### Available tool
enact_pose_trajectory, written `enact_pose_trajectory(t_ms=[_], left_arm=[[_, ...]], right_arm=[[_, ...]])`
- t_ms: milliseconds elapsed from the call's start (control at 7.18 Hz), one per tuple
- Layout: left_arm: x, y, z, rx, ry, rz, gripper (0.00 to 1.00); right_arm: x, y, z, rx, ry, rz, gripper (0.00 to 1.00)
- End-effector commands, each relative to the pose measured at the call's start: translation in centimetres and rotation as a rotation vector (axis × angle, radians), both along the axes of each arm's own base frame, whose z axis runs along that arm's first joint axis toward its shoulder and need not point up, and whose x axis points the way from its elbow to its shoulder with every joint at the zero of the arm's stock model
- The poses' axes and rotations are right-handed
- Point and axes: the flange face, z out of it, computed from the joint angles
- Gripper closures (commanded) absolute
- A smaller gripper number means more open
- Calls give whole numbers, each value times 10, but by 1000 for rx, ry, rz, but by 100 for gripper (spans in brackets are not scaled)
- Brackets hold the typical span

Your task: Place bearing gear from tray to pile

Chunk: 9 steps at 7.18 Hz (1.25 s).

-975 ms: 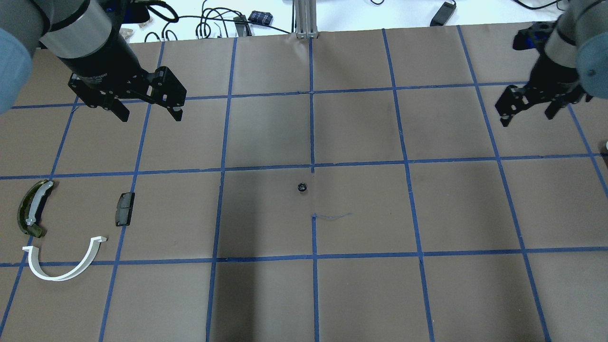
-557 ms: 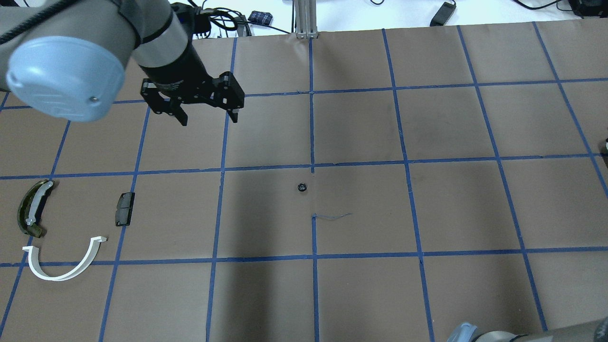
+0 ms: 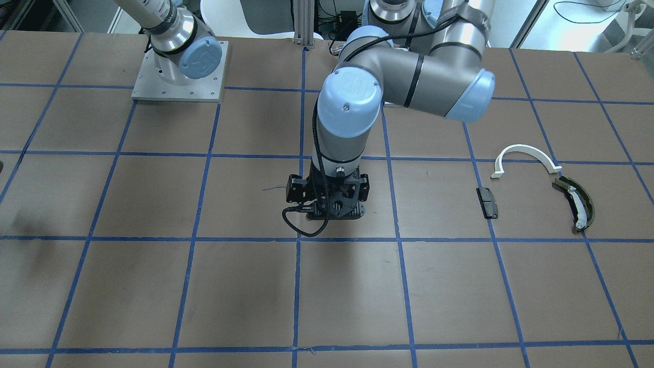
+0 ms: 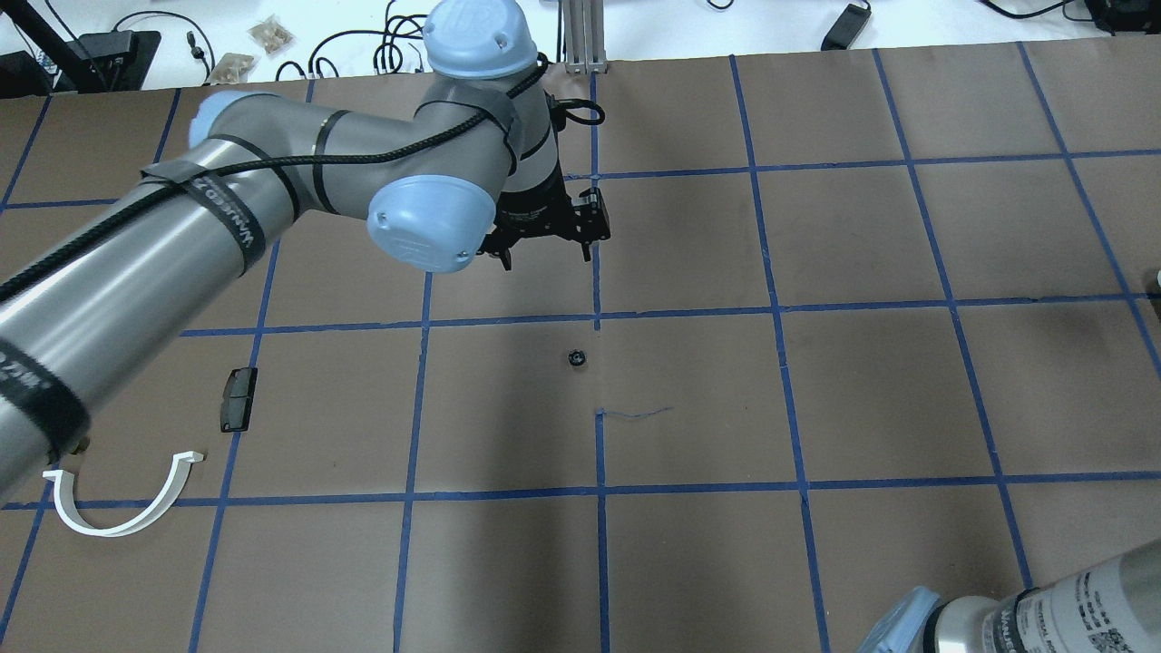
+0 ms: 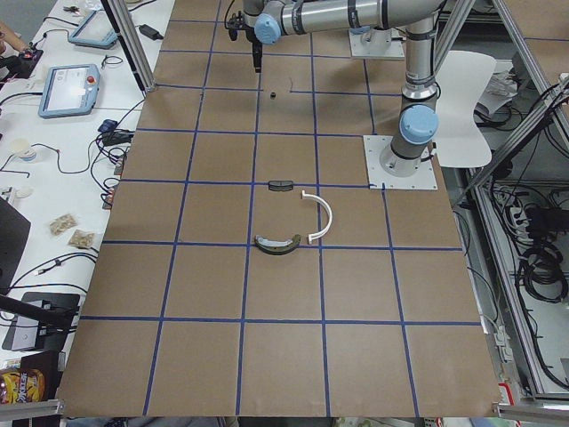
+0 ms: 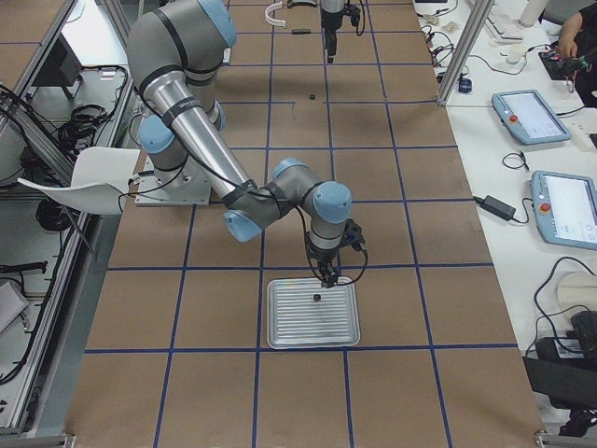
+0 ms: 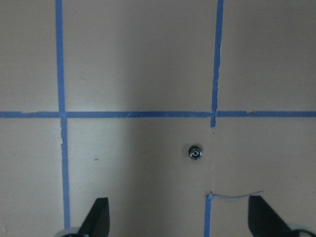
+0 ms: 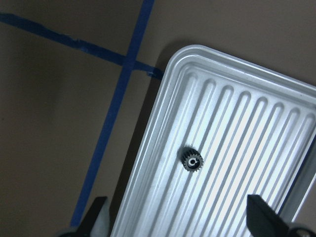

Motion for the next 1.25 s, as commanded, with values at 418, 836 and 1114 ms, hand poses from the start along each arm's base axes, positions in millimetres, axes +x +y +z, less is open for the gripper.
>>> enact_pose_trajectory(t_ms=[418, 836, 1114], left_arm=[[-41, 26, -92, 32, -36, 20, 0], [3, 43, -122, 43, -95, 26, 0], [1, 41, -130, 29, -85, 44, 0]], right_arm=[[-37, -19, -75, 30, -62, 1, 4], [-36, -16, -81, 51, -63, 13, 18], [-35, -15, -82, 60, -67, 13, 26]])
